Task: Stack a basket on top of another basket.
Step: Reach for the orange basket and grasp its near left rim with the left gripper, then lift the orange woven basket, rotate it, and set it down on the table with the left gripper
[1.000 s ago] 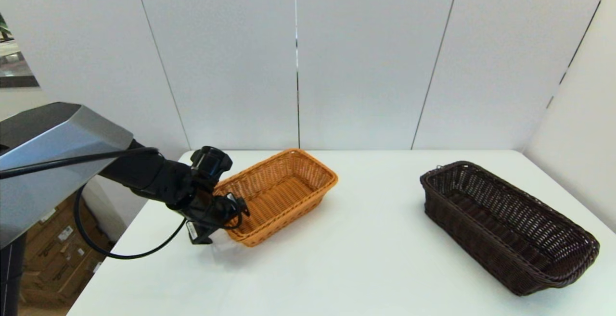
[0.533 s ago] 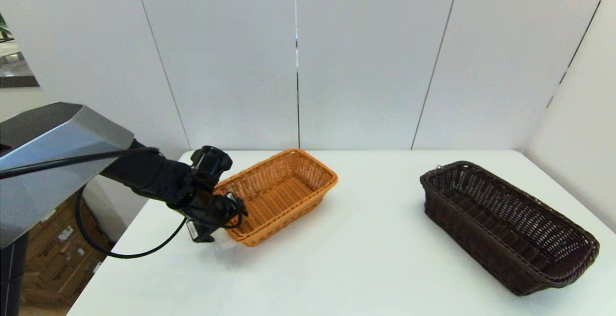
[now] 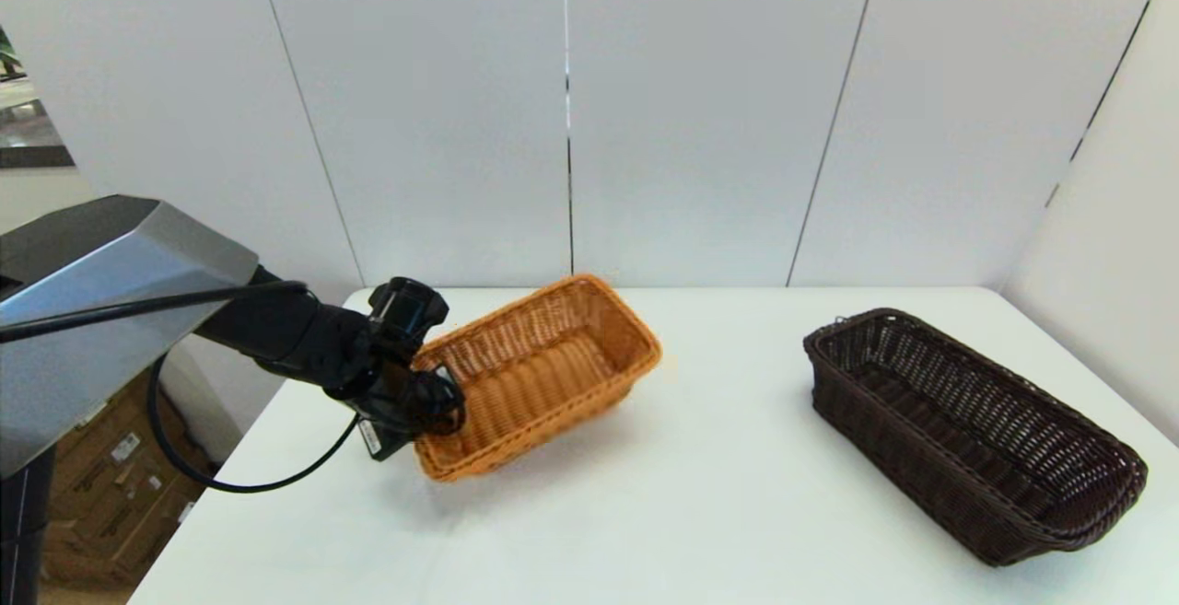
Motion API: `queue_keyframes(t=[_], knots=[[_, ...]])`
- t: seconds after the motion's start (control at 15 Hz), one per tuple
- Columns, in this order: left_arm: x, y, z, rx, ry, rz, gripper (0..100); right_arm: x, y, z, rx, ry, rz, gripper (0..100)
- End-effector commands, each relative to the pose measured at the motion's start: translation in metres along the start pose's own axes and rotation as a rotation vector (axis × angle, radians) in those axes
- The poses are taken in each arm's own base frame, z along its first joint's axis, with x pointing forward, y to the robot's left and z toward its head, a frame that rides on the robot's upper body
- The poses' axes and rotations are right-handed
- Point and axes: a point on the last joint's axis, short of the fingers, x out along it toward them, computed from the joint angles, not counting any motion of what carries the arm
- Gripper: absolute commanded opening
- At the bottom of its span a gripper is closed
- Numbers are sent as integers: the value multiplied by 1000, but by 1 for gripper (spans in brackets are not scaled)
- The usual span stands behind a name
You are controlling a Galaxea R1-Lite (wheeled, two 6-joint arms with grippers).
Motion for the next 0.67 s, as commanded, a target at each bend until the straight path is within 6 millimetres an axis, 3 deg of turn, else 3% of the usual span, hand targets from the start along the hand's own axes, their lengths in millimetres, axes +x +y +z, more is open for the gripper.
queue_keyframes(t=[0.07,0.33,0.67], knots=[[-3,-1,0,-6,-4,-4,0,0,0,0,-1,1,0,100],[-14,-3,2,-3,-20,-30,0,0,0,0,-1,1,1,100],[-52,-15,10,11,-52,-153,0,0,0,0,-1,1,0,100]])
